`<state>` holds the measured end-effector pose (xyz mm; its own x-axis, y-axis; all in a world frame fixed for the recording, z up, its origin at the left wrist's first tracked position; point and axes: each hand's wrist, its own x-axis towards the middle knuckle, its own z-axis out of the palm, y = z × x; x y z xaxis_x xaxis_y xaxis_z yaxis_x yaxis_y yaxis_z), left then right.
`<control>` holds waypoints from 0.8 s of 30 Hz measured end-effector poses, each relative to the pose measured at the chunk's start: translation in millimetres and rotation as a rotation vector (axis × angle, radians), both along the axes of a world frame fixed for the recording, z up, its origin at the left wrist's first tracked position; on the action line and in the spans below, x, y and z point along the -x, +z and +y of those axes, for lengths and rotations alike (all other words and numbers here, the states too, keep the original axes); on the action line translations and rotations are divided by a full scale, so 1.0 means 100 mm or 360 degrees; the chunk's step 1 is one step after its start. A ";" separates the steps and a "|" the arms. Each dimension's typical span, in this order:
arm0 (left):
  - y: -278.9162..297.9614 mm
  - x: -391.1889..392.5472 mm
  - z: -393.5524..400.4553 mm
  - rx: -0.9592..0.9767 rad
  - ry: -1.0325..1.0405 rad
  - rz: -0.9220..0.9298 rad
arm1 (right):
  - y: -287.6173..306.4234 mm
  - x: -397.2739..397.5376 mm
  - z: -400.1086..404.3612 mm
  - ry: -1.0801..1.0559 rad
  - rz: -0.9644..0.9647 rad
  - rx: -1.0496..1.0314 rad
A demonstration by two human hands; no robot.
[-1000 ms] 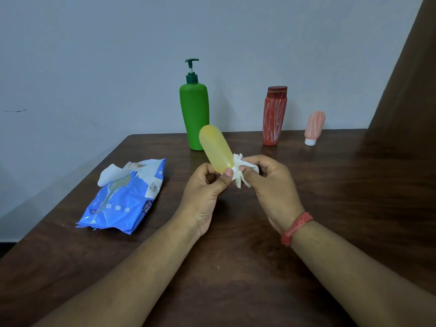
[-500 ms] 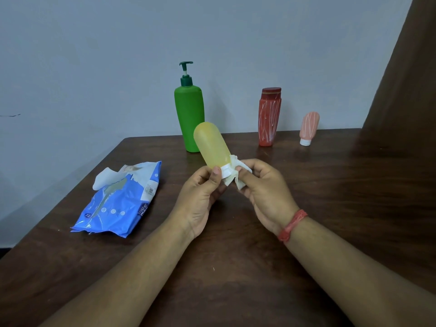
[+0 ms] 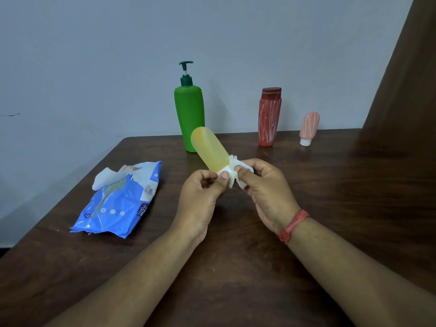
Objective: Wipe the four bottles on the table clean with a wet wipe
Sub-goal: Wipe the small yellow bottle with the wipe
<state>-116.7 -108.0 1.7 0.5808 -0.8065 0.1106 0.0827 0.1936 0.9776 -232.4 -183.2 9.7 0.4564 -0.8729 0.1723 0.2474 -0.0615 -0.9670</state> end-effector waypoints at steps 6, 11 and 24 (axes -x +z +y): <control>-0.03 -0.04 -0.01 0.0033 -0.0199 -0.0028 | 0.07 0.04 0.00 0.0212 -0.0205 -0.0559; -0.05 -0.04 -0.02 0.0041 -0.0194 -0.0192 | 0.07 0.06 -0.02 0.0321 -0.0225 -0.0706; -0.07 -0.05 -0.10 0.0102 -0.0010 -0.0180 | -0.02 0.00 0.02 -0.0354 0.0363 0.0566</control>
